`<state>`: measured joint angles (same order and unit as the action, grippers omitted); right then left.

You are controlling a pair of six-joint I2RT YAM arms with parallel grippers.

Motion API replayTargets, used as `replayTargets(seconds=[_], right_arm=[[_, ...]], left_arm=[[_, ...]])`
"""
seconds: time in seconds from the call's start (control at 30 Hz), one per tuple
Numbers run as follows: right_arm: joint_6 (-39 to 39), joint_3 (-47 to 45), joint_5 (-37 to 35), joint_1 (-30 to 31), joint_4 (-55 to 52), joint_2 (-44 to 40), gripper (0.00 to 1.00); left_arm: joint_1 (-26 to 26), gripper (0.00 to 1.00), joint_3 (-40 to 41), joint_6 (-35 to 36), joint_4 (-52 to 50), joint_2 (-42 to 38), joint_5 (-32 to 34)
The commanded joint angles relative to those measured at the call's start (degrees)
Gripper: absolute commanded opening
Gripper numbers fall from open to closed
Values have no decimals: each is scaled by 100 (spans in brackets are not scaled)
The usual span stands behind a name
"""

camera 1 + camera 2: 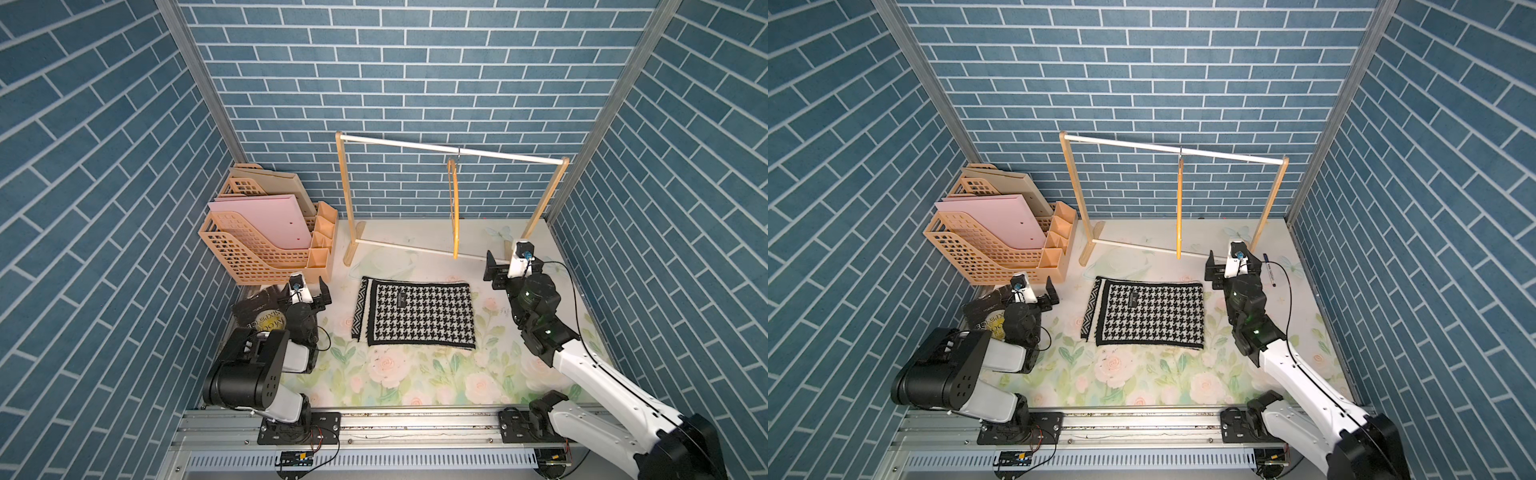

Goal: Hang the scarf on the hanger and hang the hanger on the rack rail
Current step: Pick up the hanger from the clothesline.

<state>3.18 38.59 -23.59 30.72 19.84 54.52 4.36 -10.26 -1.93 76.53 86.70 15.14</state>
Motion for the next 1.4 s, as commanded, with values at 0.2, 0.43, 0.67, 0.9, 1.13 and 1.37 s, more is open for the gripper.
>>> replayTargets(seconds=[0.2, 0.43, 0.67, 0.9, 1.13, 1.37], right_arm=[[215, 2967, -505, 1474, -2963, 1186, 93], [87, 4328, -1020, 1607, -3415, 2686, 94], [-138, 4879, -1561, 1530, -3481, 3171, 95], [-80, 4672, -1278, 1209, -3485, 2993, 94], [229, 4102, 473, 578, -3159, 2943, 89], [283, 3700, 754, 562, -3174, 2851, 82]], left_arm=[[64, 100, -337, -24, -1198, -808, 484], [565, 100, -1615, -698, -4831, -2126, 1511], [1457, 100, -1877, -1260, -5979, -2080, 2348], [1898, 100, -2280, -1383, -6243, -1751, 2550], [2286, 100, -2619, -1518, -6663, -1460, 3207], [2467, 100, -2852, -1630, -6925, -1447, 3436]])
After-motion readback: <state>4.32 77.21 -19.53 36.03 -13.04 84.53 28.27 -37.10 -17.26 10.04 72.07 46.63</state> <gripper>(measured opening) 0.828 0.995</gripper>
